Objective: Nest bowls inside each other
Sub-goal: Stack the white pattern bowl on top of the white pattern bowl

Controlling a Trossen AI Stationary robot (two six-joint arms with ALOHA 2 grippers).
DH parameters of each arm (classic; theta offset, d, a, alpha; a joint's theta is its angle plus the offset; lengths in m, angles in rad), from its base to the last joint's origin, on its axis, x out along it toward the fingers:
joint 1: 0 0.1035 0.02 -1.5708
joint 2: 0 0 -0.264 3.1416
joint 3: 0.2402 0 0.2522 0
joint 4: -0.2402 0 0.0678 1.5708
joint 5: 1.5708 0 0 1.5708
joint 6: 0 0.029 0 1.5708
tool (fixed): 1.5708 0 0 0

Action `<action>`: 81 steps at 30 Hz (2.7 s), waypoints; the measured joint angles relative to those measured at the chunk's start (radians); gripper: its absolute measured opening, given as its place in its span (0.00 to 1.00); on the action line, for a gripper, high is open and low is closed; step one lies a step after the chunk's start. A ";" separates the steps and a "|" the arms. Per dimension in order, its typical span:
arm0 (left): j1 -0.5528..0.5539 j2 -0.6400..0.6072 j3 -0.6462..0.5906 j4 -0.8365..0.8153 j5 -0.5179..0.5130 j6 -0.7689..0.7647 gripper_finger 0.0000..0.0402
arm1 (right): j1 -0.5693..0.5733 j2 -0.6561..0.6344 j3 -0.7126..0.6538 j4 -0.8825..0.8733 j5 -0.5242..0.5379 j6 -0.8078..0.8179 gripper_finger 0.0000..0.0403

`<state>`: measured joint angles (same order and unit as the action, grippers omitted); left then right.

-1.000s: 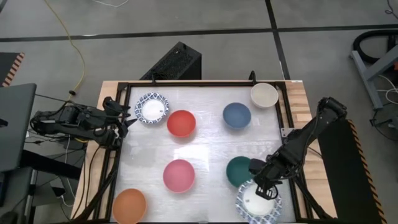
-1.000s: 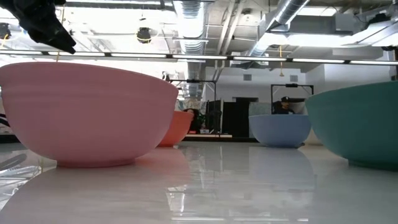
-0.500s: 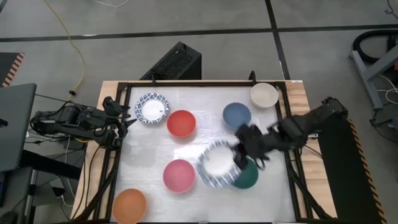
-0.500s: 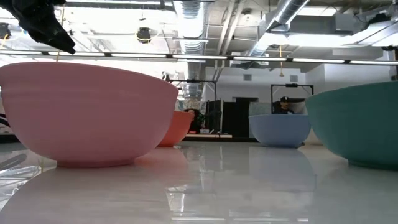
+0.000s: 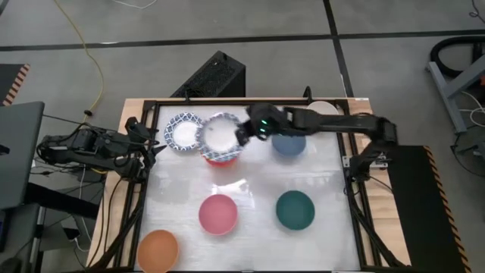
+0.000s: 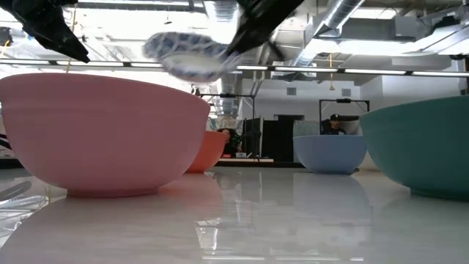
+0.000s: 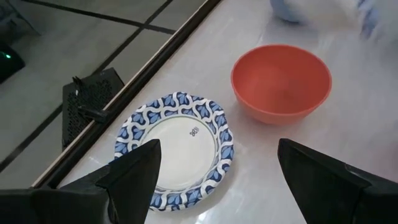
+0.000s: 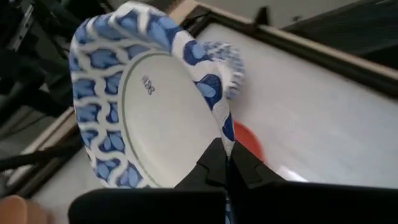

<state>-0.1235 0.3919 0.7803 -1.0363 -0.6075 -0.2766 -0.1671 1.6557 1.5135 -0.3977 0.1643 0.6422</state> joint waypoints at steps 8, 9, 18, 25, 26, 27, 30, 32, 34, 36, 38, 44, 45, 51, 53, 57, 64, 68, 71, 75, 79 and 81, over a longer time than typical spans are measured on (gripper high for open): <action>0.000 0.000 0.000 0.001 0.000 -0.001 0.78 | -0.139 0.296 0.168 0.230 -0.252 -0.025 0.02; 0.000 0.000 0.000 0.001 0.000 -0.001 0.78 | -0.146 0.331 0.201 0.228 -0.255 -0.030 0.02; 0.000 0.000 0.000 0.002 -0.002 -0.004 0.78 | -0.168 0.633 0.570 0.216 -0.322 -0.060 0.02; 0.000 0.000 0.000 0.002 0.000 -0.007 0.78 | -0.191 0.801 0.794 0.095 -0.325 -0.059 0.02; 0.000 0.000 0.000 0.002 0.001 -0.007 0.78 | -0.196 0.818 0.815 0.078 -0.325 -0.057 0.02; 0.000 0.000 0.000 0.002 0.001 -0.008 0.78 | -0.202 0.833 0.831 0.060 -0.325 -0.057 0.02; 0.000 0.000 0.000 -0.001 0.002 -0.021 0.78 | -0.216 0.856 0.839 0.051 -0.324 -0.041 0.03; 0.000 0.000 0.000 -0.003 0.002 -0.022 0.78 | -0.226 0.856 0.836 0.036 -0.324 -0.018 0.05; 0.000 0.000 0.000 -0.004 0.002 -0.023 0.78 | -0.234 0.855 0.836 0.010 -0.324 -0.018 0.07; 0.000 0.000 0.000 -0.005 0.006 -0.023 0.78 | -0.238 0.855 0.836 -0.015 -0.324 -0.031 0.12; 0.000 0.000 0.000 -0.005 0.006 -0.023 0.78 | -0.237 0.855 0.836 -0.029 -0.327 -0.048 0.17; 0.000 0.000 0.000 -0.005 0.006 -0.023 0.78 | -0.223 0.848 0.836 -0.035 -0.343 -0.073 0.36; 0.000 0.000 0.000 -0.005 0.006 -0.024 0.78 | -0.221 0.848 0.836 -0.037 -0.350 -0.074 0.39; 0.000 0.000 0.000 -0.005 0.006 -0.024 0.78 | -0.222 0.848 0.836 -0.027 -0.374 -0.078 0.52; 0.000 0.000 0.000 -0.005 0.007 -0.024 0.78 | -0.229 0.848 0.836 -0.035 -0.377 -0.079 0.53; 0.000 0.000 0.000 -0.005 0.019 -0.024 0.78 | -0.246 0.848 0.836 -0.035 -0.377 -0.098 0.54; 0.000 0.000 0.000 -0.006 0.019 -0.011 0.78 | -0.255 0.836 0.836 -0.057 -0.322 -0.130 0.51; 0.000 0.000 0.000 -0.006 0.018 -0.008 0.78 | -0.255 0.834 0.836 -0.057 -0.221 -0.179 0.40; 0.000 0.000 0.000 -0.006 0.018 -0.008 0.78 | -0.251 0.832 0.836 -0.036 -0.197 -0.201 0.30; 0.000 0.000 0.000 -0.006 0.018 -0.008 0.78 | -0.243 0.831 0.836 -0.039 -0.192 -0.216 0.18; 0.000 0.000 0.000 -0.005 0.015 -0.020 0.78 | -0.232 0.831 0.836 -0.038 -0.190 -0.236 0.11; 0.000 0.000 0.000 -0.005 0.015 -0.023 0.78 | -0.233 0.831 0.836 -0.035 -0.190 -0.240 0.09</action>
<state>-0.1238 0.3920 0.7803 -1.0416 -0.5922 -0.3000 -0.3996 2.4870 2.3493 -0.4326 -0.0261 0.4025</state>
